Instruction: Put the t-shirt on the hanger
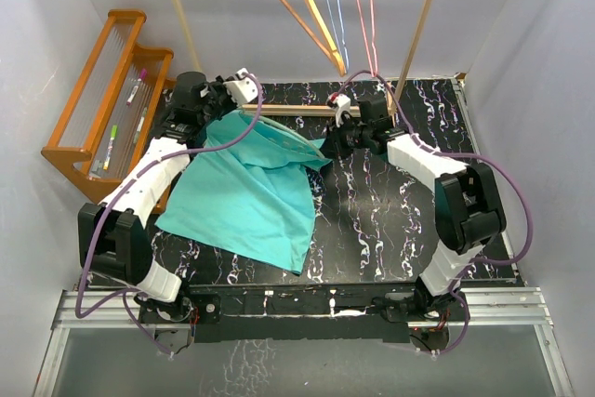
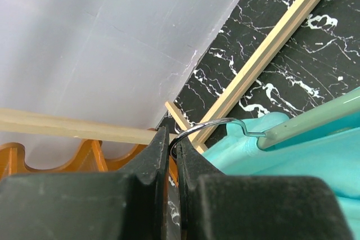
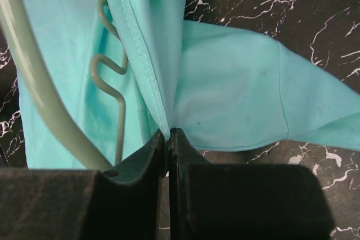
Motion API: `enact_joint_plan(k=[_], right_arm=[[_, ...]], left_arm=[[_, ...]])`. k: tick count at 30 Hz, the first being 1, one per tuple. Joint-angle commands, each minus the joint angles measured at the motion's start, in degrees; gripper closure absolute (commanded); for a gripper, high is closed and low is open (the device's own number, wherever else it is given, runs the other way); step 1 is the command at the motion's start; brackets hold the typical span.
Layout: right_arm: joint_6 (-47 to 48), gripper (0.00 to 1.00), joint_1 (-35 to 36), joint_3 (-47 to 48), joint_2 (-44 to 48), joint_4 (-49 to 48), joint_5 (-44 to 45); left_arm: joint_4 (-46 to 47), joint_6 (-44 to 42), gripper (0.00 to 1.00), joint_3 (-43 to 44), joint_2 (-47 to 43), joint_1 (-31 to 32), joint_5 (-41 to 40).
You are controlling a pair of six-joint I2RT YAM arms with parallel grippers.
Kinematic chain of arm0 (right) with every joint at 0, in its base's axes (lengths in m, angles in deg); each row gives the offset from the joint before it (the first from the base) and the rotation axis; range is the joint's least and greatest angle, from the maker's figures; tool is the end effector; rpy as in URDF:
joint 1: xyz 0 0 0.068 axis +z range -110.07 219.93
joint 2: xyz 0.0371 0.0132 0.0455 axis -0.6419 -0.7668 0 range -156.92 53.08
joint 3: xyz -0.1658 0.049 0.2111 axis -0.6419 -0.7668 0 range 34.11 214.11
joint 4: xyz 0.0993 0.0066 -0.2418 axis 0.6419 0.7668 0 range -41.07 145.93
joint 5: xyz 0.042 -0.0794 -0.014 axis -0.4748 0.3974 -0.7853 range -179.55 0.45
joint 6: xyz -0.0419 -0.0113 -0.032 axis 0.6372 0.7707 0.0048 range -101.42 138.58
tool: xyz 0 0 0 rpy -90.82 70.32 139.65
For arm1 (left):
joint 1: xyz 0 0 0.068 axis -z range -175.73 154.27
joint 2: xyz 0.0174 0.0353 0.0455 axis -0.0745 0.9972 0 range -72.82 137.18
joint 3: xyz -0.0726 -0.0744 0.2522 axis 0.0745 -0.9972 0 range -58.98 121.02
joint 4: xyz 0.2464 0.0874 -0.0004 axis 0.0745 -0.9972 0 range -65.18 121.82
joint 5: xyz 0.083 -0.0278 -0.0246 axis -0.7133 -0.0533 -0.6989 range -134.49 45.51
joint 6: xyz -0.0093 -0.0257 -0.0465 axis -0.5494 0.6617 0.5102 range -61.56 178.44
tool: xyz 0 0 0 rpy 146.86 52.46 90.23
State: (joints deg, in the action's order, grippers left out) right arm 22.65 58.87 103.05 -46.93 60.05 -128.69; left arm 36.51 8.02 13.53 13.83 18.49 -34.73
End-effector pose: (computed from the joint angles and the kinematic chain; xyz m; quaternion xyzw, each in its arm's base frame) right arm 0.3540 0.1451 0.2302 -0.3049 0.8170 0.3530 0.3390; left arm 0.3518 -0.0953 0.3574 0.4529 0.6130 0.1384 0.6324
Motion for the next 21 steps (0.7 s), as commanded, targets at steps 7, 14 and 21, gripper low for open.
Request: enact_joint_plan(k=[7,14,21], right_arm=[[-0.14,0.92,-0.84,1.82,6.76,3.56,2.44],[0.05,0.92,-0.83,1.11,9.16,4.83,3.52],[0.19,0.92,-0.83,0.83,9.24,5.40,3.43]], left_arm=[[4.10,-3.22,1.00,4.78,-2.27,4.37,-8.73],[7.66,-2.73,1.00,6.92,-0.98,4.87,-13.41],[7.38,0.37,1.00,8.48,-1.25,4.94,-13.48]])
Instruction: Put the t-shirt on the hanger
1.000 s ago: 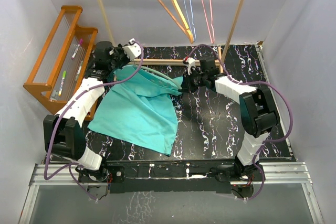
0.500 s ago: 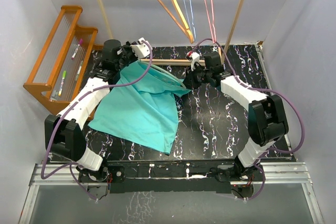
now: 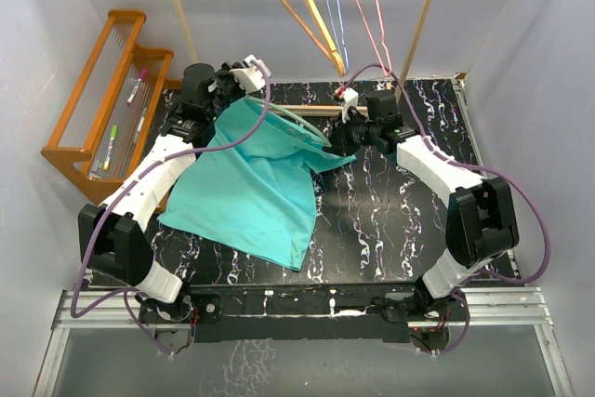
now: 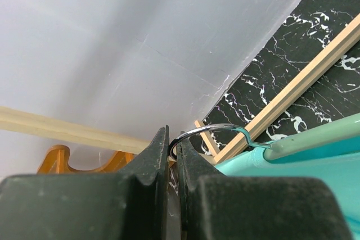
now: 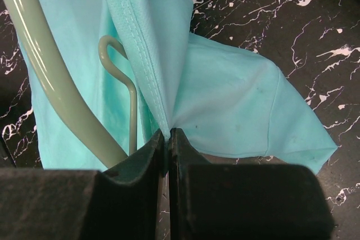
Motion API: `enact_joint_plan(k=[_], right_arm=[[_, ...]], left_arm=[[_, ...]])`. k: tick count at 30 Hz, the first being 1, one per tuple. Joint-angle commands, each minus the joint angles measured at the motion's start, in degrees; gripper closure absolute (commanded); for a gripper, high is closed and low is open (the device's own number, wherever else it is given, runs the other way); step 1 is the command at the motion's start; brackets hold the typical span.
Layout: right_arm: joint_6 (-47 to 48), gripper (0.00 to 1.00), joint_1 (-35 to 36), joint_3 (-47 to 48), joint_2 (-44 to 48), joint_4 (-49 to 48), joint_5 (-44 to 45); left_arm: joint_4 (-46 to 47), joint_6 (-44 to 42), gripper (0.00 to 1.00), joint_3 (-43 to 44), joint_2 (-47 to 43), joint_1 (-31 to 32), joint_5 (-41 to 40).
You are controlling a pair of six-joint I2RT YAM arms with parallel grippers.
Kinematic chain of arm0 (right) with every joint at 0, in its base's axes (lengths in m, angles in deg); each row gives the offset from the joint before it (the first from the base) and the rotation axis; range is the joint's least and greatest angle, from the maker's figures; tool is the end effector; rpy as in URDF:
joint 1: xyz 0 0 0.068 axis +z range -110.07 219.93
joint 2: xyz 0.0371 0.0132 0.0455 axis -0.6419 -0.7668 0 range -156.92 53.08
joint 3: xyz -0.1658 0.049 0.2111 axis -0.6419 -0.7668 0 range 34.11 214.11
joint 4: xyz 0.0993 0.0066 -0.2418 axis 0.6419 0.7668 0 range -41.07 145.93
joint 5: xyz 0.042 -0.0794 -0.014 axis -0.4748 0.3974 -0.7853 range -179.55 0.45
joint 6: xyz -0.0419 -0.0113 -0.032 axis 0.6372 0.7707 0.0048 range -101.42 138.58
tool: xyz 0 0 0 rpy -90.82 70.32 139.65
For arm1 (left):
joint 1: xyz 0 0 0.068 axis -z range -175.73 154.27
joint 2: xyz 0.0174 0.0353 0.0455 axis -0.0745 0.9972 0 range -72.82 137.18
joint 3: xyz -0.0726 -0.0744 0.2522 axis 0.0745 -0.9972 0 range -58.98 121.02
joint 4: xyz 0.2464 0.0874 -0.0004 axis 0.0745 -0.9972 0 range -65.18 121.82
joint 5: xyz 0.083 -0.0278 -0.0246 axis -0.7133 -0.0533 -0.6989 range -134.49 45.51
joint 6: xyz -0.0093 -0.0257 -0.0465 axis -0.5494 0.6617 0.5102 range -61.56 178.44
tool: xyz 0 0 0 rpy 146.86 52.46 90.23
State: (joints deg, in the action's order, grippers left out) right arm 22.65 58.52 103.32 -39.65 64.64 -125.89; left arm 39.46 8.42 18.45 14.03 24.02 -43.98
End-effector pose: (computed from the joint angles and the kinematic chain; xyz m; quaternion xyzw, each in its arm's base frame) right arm 0.3351 0.1349 0.2695 -0.2998 0.8154 0.3309 0.3685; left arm 0.3449 -0.1241 0.3927 0.4132 0.5872 0.1786 0.6727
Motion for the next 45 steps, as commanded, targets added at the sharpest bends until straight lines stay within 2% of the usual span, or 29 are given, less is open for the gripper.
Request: enact_joint_plan(k=[1,6,17,21,26,45], right_arm=[[0.22,0.92,-0.48,0.50,2.00,0.75,0.57],[0.23,0.92,-0.48,0.95,2.84,1.14,1.54],[0.72,0.92,-0.48,1.63,4.79,3.29,3.40],[0.82,0.92,-0.48,1.97,4.97,3.88,3.30],[1.14,0.92,-0.48,1.69,4.39,4.56,3.12],[1.19,0.92,-0.48,2.20,6.63,5.64,3.99]], left_arm=[[4.70,0.10,1.00,3.38,-1.54,-0.58,-4.29],[4.77,-3.66,1.00,1.45,-1.91,-0.59,-3.94],[12.21,-11.80,1.00,-4.45,-1.80,0.09,-5.53],[14.07,-12.21,1.00,-4.57,-0.86,0.13,-6.91],[11.96,-6.99,1.00,0.02,0.99,0.17,-8.38],[21.88,-16.40,1.00,-4.79,2.99,0.77,-9.65]])
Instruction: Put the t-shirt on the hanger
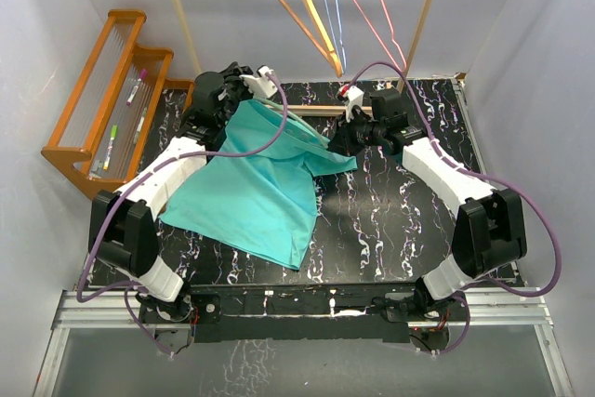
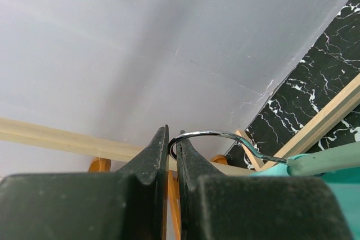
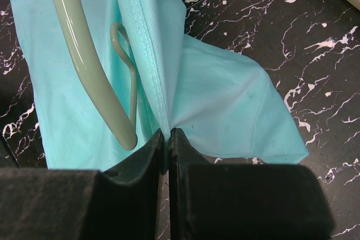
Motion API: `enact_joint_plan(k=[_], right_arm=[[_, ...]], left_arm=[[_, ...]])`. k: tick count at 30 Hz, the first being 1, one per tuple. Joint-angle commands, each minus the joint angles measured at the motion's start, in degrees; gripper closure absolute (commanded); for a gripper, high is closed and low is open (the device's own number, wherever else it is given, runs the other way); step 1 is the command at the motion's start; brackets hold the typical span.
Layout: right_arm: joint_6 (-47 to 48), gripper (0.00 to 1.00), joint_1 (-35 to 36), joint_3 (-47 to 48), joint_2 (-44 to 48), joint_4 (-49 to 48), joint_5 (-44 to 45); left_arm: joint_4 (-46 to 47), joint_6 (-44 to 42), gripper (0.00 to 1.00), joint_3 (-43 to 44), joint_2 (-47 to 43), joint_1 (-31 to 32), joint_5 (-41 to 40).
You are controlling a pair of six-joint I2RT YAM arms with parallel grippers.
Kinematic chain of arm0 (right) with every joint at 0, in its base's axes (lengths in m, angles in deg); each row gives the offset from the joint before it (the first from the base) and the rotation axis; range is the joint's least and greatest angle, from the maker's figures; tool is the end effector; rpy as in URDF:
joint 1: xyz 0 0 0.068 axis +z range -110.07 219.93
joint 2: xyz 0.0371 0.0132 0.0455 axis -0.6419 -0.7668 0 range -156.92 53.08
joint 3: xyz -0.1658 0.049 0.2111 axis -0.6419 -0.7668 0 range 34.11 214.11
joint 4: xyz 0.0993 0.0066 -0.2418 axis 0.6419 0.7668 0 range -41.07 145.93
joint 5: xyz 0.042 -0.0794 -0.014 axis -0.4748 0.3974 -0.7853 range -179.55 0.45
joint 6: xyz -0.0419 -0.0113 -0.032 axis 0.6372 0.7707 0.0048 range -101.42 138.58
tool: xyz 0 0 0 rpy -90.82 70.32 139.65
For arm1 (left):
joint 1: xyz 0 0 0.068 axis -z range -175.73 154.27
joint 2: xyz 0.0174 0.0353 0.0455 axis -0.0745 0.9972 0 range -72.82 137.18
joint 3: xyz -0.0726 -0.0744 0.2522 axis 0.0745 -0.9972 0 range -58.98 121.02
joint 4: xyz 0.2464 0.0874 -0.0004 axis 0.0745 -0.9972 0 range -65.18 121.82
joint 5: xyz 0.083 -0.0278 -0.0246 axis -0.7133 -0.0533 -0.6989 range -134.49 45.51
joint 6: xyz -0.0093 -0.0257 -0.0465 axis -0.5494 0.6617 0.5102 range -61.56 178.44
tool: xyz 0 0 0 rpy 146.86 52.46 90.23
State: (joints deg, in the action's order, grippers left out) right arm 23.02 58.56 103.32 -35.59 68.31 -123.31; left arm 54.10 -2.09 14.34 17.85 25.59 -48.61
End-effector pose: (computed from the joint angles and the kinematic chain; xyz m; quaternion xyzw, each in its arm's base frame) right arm 0.3211 0.1290 0.2874 -0.2955 0.8206 0.3109 0.3777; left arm 0.3586 -0.1371 0.3710 0.4226 0.5278 0.2699 0.6855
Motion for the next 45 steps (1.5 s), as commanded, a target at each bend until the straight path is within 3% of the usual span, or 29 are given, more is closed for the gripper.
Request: enact_joint_plan(k=[1,13,25,45], right_arm=[[0.80,0.92,-0.53,2.31,2.66,1.95,1.39],[0.83,0.92,-0.51,3.75,2.24,3.25,1.86],[1.27,0.92,-0.36,2.62,2.62,4.22,2.27],[1.44,0.92,-0.35,3.18,4.20,5.59,2.84]], left_arm=[[7.88,-6.35,1.00,-1.09,-0.85,-0.72,-4.98],[15.51,-14.31,1.00,-8.58,-3.07,2.96,-4.08],[12.79,-9.97,1.00,0.28,2.04,3.02,-8.71],[23.23,-20.66,1.00,-4.88,5.38,3.11,-8.18]])
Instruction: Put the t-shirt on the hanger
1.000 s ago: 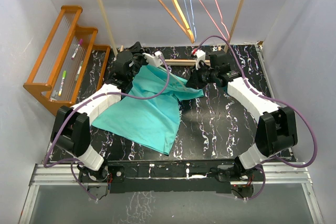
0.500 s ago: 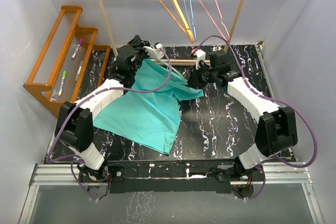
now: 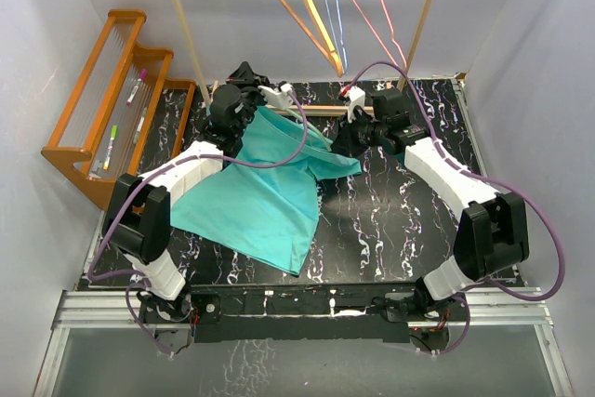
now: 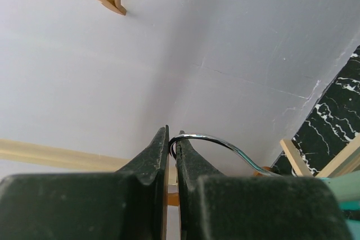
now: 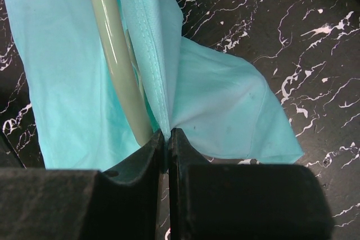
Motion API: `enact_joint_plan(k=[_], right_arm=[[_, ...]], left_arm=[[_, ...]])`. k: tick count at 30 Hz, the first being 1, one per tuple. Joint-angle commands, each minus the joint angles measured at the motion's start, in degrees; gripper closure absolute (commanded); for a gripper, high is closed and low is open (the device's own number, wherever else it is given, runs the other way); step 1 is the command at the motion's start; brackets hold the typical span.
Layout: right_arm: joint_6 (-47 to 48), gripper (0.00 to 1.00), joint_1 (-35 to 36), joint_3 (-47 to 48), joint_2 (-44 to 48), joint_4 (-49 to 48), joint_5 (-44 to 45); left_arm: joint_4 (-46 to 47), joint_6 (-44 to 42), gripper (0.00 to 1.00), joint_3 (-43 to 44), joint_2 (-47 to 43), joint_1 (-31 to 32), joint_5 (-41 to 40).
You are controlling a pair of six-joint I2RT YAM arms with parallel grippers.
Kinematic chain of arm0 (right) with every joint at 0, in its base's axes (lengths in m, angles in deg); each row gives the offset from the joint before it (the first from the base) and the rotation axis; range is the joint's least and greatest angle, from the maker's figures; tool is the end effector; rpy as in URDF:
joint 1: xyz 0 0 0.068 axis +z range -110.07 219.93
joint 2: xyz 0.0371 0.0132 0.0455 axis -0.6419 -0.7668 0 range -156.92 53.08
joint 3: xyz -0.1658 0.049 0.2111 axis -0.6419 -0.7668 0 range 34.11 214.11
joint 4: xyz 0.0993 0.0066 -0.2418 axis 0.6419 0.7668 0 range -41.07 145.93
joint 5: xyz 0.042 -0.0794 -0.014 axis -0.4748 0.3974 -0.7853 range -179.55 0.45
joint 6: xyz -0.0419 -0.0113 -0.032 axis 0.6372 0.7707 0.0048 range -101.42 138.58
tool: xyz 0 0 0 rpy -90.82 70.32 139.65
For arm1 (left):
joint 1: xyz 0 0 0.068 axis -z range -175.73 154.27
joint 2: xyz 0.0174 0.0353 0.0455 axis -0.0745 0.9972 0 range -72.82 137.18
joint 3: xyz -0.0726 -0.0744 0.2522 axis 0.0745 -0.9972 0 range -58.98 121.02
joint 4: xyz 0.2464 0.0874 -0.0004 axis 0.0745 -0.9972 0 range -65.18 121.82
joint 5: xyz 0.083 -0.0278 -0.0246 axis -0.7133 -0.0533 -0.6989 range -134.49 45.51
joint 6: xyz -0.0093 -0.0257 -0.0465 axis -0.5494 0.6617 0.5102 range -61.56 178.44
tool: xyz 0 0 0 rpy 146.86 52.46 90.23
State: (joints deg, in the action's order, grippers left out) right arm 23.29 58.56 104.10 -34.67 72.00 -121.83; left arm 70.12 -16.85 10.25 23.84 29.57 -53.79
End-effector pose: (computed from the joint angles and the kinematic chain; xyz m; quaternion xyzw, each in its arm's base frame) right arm 0.3161 0.1265 0.2917 -0.2900 0.8320 0.2993 0.3661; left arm 0.3667 -0.1669 0.3366 0.4485 0.4537 0.3714 0.6746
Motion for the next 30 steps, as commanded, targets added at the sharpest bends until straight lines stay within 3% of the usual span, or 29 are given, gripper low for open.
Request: enact_joint_plan(k=[1,21,30], right_arm=[[1.23,0.92,-0.41,2.49,3.29,2.01,1.40],[1.64,0.92,-0.41,5.48,1.82,5.07,1.81],[1.78,0.92,-0.26,4.38,2.16,6.38,1.75]], left_arm=[[7.93,-6.79,1.00,-1.11,-0.46,-0.87,-2.98],[19.47,-20.12,1.00,-9.18,-0.89,1.77,1.43],[21.29,-23.22,1.00,-2.53,3.44,1.86,-1.04]])
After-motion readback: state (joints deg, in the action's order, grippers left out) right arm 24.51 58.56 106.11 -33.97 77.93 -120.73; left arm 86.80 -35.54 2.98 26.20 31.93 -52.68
